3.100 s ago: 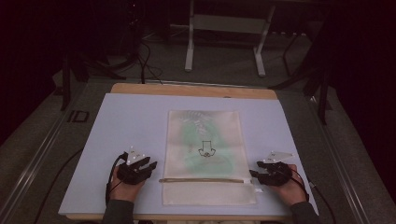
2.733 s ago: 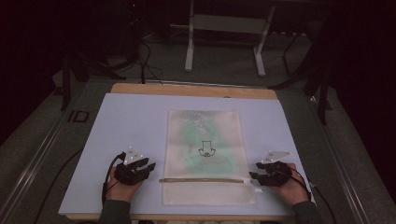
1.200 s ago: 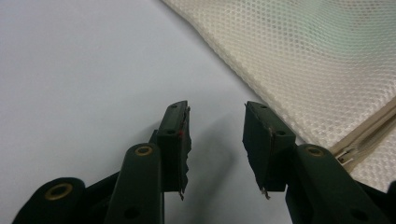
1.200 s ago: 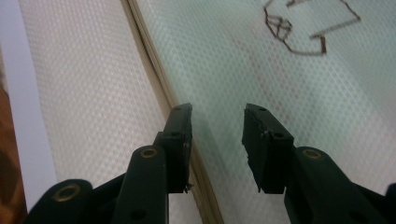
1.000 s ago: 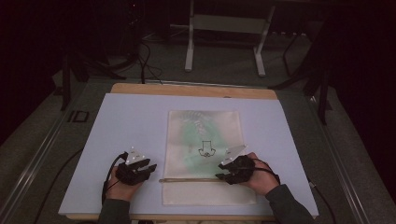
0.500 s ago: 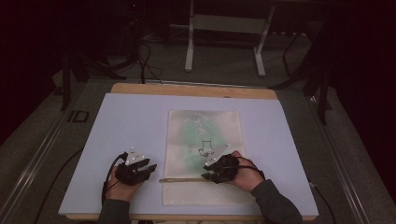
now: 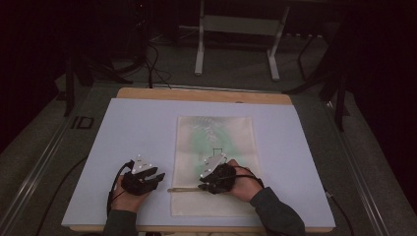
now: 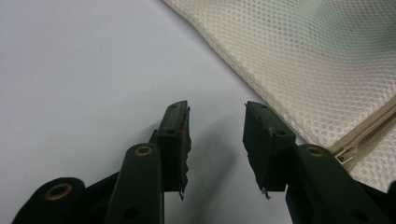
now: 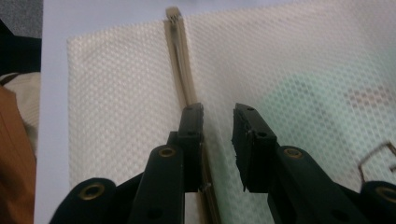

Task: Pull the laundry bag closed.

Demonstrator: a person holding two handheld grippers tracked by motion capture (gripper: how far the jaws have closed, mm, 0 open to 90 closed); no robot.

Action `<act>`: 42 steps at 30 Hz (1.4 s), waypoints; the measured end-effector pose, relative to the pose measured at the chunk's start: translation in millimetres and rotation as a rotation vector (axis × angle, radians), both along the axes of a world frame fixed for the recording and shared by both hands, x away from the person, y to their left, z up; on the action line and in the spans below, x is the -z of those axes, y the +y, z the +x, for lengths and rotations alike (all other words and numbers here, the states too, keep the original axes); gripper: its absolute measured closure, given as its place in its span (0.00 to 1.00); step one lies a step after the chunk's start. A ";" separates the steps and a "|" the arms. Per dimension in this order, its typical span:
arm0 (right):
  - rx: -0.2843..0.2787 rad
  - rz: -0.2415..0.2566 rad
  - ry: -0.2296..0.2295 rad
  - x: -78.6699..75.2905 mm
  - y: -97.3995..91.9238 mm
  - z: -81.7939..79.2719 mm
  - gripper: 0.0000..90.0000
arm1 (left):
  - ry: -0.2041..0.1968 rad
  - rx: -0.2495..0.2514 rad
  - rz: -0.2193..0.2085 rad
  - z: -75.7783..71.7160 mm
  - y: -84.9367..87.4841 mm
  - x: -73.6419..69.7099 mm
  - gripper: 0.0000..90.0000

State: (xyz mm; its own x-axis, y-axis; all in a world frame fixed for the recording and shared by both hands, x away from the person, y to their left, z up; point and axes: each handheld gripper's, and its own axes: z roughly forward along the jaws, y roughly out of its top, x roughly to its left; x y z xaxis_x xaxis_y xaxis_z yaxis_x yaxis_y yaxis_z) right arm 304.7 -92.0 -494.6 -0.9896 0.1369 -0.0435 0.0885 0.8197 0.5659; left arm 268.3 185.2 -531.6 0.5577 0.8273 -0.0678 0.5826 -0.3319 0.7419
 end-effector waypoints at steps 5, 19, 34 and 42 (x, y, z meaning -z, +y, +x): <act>-0.019 0.001 0.007 1.3 10.7 -1.5 0.84 | 0.000 -0.002 -0.001 0.3 0.6 -0.3 0.66; -0.068 0.009 0.020 7.6 43.1 -5.1 0.83 | -0.006 -0.012 -0.010 0.1 3.3 -1.7 0.66; -0.093 0.027 0.031 11.1 70.8 -7.2 0.80 | -0.009 -0.036 -0.018 -0.1 10.1 -3.1 0.66; -0.087 0.029 0.032 13.8 82.3 -6.2 0.79 | -0.008 -0.045 -0.020 -0.3 13.1 -3.6 0.66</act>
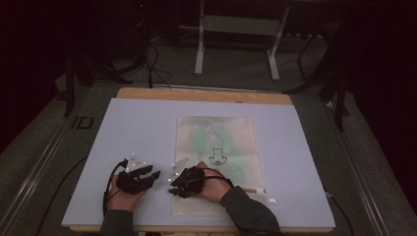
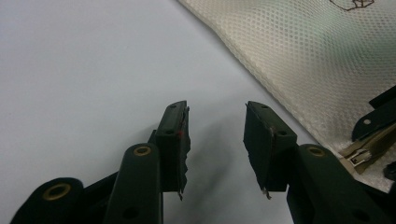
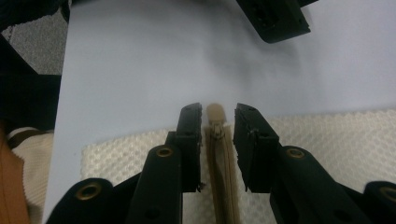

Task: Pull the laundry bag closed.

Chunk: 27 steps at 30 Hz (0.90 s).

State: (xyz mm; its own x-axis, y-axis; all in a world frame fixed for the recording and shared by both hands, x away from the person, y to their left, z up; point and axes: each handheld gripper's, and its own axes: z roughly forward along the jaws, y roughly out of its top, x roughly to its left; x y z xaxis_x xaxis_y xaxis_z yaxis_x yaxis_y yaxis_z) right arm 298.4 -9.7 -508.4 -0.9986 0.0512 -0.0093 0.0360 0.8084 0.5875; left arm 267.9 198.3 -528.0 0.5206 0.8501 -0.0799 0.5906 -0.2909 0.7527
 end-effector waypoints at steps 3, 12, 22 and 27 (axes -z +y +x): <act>0.001 -0.006 0.001 1.0 4.1 0.7 0.79 | -0.002 -0.001 -0.001 0.0 0.5 0.1 0.66; -0.008 -0.029 0.000 4.1 15.0 1.3 0.78 | -0.002 -0.006 0.000 -0.3 1.8 0.1 0.66; -0.013 -0.087 -0.029 7.5 27.1 0.0 0.90 | 0.000 -0.014 -0.003 -0.5 3.7 0.2 0.66; -0.014 -0.061 -0.031 3.4 25.7 -2.4 0.90 | -0.001 -0.016 -0.007 -0.6 4.2 0.0 0.66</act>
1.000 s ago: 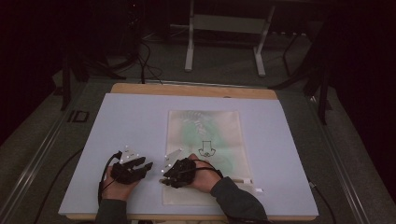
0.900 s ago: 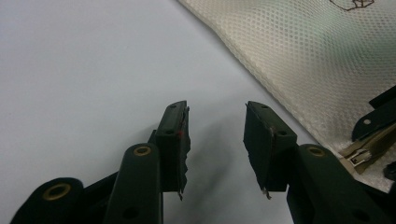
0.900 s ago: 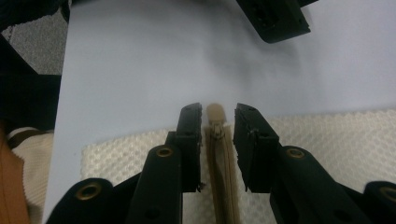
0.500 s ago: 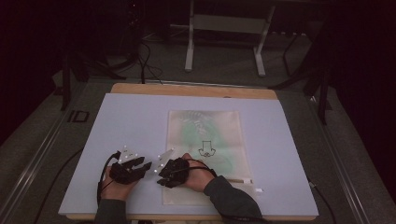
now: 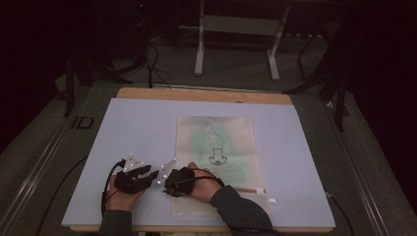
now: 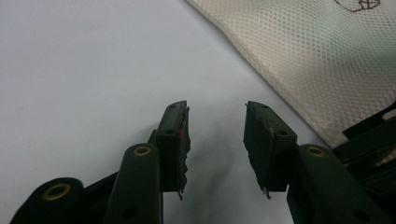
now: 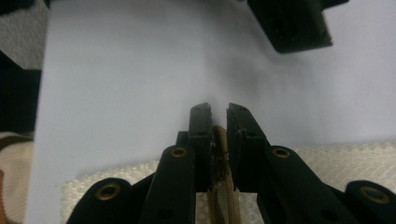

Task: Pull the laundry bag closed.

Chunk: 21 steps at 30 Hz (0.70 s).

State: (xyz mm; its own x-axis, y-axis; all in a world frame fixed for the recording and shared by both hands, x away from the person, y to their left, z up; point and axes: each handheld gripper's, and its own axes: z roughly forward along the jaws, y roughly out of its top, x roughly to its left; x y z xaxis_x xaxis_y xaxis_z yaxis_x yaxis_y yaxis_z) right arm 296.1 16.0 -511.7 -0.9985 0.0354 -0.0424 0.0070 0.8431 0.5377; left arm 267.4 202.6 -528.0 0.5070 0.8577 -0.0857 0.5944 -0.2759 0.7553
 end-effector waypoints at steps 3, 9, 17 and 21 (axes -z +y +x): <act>-0.003 0.022 -0.003 -5.0 -2.3 -0.7 0.90 | 0.000 0.001 0.002 -0.1 -0.3 0.2 0.66; 0.002 0.046 -0.006 -13.5 -13.7 -4.1 0.90 | 0.000 0.003 0.005 -0.4 -0.4 0.1 0.66; 0.010 0.074 0.006 -12.8 -28.5 -7.9 0.91 | 0.002 0.010 0.011 -0.4 -3.4 0.9 0.66; 0.008 0.081 -0.001 -13.5 -34.2 -10.1 0.90 | 0.002 0.011 0.011 -0.5 -3.6 0.9 0.65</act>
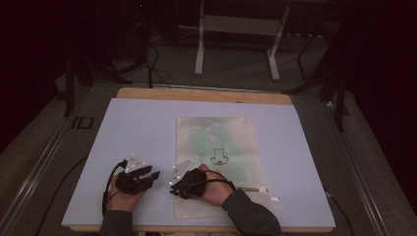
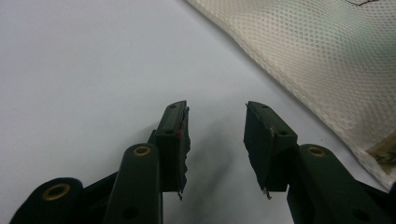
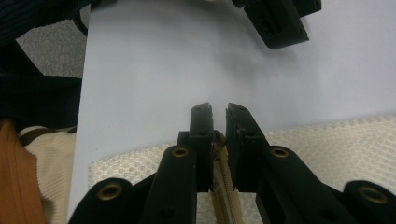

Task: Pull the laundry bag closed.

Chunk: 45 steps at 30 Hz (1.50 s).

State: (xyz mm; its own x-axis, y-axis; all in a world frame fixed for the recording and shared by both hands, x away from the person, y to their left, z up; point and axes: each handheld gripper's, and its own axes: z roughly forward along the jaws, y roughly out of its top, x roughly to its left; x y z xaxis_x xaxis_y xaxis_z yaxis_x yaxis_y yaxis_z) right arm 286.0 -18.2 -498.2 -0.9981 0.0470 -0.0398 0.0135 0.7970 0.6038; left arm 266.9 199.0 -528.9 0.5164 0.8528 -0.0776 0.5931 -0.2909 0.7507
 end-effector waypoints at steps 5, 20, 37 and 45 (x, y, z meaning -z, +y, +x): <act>0.014 0.004 0.005 -0.2 -9.6 0.4 0.90 | 0.000 0.003 0.003 -0.1 -1.1 0.2 0.65; 0.010 -0.041 0.039 6.1 -20.8 4.9 0.87 | 0.001 0.027 0.010 -0.9 -6.5 0.1 0.65; 0.027 -0.078 0.018 14.4 -9.0 5.4 0.91 | 0.002 0.049 0.004 -2.3 -11.3 -0.5 0.65; 0.036 -0.070 0.080 15.2 -7.6 10.9 0.91 | 0.006 0.067 -0.003 -3.4 -14.1 -1.0 0.65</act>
State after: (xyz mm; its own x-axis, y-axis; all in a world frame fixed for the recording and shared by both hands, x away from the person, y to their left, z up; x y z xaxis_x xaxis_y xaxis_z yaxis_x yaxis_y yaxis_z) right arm 296.9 -25.8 -513.5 -0.9959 0.0831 0.0358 0.0892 0.8351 0.5428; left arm 263.5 184.8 -527.9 0.5719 0.8161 -0.0836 0.5771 -0.3278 0.7480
